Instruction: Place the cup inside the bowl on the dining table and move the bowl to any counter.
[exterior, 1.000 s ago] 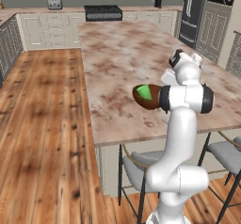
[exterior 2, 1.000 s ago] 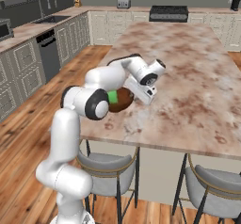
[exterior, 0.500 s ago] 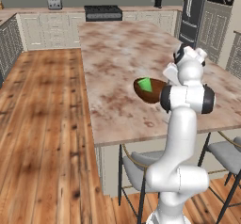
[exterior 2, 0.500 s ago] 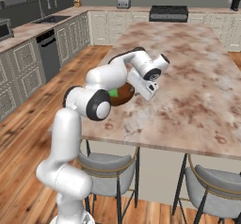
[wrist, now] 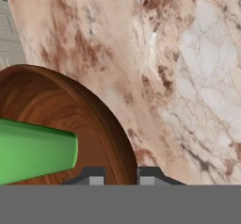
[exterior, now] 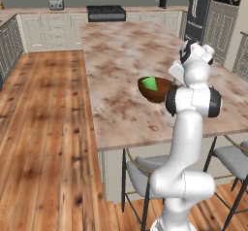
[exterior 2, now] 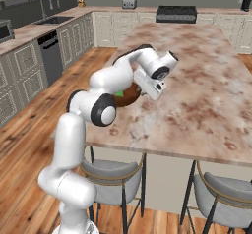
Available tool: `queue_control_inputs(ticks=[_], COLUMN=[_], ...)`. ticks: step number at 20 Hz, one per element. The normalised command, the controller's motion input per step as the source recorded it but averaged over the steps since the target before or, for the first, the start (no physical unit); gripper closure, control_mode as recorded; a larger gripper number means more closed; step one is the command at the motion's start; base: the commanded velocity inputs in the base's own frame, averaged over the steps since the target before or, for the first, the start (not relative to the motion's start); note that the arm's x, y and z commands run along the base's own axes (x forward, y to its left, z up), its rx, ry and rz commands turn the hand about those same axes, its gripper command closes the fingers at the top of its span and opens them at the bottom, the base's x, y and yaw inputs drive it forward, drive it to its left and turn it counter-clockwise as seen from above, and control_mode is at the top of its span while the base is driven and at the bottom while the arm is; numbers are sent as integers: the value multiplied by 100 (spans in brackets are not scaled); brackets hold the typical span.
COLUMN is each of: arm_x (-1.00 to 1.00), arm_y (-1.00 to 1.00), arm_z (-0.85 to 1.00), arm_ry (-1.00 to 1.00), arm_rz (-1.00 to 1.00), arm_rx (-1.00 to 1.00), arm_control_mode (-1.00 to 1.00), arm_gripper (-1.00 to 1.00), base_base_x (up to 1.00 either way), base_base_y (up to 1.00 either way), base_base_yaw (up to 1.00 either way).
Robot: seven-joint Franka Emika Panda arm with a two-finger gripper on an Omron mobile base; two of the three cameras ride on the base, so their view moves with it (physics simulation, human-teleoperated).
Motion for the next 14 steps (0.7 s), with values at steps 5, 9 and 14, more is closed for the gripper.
queue_control_inputs(ticks=[5,9,14], arm_x=[-14,-32,-47], arm_y=[0,0,0], arm_z=[27,13,6], arm_ry=[0,0,0], arm_rz=[0,0,0], arm_rx=[0,0,0], arm_control_mode=[-100,-100,-100], arm_gripper=[100,100,100], base_base_x=[0,0,0], base_base_y=[0,0,0], base_base_yaw=[0,0,0])
